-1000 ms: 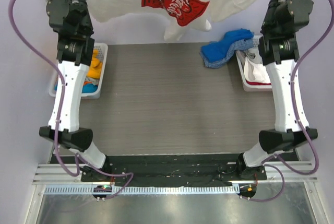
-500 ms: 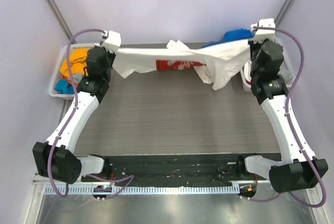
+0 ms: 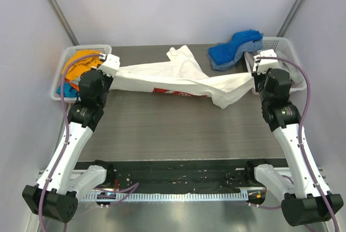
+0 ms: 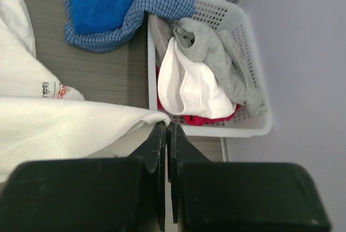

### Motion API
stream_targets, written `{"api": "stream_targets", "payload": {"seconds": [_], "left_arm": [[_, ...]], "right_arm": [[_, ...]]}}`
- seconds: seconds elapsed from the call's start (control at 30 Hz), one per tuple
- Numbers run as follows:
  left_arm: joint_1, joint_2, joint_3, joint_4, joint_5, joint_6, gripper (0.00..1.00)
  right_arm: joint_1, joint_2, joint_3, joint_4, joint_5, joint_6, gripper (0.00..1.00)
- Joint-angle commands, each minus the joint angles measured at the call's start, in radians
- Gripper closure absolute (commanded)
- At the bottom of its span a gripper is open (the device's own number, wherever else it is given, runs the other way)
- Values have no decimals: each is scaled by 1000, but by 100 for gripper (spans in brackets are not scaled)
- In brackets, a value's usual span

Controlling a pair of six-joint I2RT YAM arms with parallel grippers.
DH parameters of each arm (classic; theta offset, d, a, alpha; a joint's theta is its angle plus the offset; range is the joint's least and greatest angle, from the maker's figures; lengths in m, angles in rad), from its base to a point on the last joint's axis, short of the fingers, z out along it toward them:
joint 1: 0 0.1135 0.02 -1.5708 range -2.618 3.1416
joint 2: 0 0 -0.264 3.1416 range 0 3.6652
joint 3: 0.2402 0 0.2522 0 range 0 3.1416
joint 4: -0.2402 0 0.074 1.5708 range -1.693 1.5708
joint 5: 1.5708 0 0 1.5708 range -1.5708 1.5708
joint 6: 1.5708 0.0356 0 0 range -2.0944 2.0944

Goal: Fold and stack the t-shirts
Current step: Flatten out the tshirt

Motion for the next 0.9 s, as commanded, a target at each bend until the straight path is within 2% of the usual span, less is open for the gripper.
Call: {"api": "stream_targets", "payload": {"seconds": [0.0, 0.13, 0.23, 0.33, 0.4, 0.43, 0.5, 0.53, 0.57, 0.6, 0.63, 0.67, 0.7, 0.73, 0.77, 0.83, 0.87], "left_arm": [[7, -46, 52, -133, 16, 36, 100], [5, -79, 58, -205, 79, 14, 100], [7, -50, 101, -204, 73, -10, 100], [5, 41, 176, -121, 50, -29, 100], [7, 157, 265, -6, 4, -27, 100], [7, 205, 315, 54, -17, -36, 100], [11, 378, 531, 71, -66, -55, 100], [14, 441, 616, 85, -79, -77, 100], [16, 495, 797, 80, -100, -90, 100], [16, 601, 898, 73, -105, -101, 100], [16, 646, 997, 50, -105, -113, 100], [14, 688, 1199, 31, -100, -115, 100], [14, 770, 1300, 16, -96, -115, 100], [11, 797, 1392, 2, -97, -113, 100], [8, 817, 1528, 2, -97, -107, 100], [8, 787, 1570, 52, -83, -108, 100], [7, 750, 1508, 86, -77, -117, 100]], "right_arm": [[-9, -55, -44, -93, -87, -7, 99], [-9, -86, -46, -135, -115, 2, 99], [-8, -42, 15, -132, -106, -3, 99], [-9, 39, 119, -83, -55, -12, 99], [-9, 133, 187, 6, -15, -32, 99], [-9, 173, 277, 38, 3, -33, 99], [-9, 298, 401, 123, 41, -39, 99], [-11, 340, 534, 152, 67, -41, 99], [-11, 418, 602, 183, 78, -53, 99], [-11, 453, 671, 235, 86, -61, 99], [-11, 489, 819, 252, 97, -66, 99], [-9, 529, 901, 261, 104, -70, 99], [-11, 594, 986, 273, 108, -88, 99], [-11, 627, 1143, 281, 118, -99, 99], [-11, 653, 1208, 311, 131, -119, 99], [-11, 673, 1316, 370, 138, -164, 99], [-12, 666, 1326, 426, 137, -176, 99]]}}
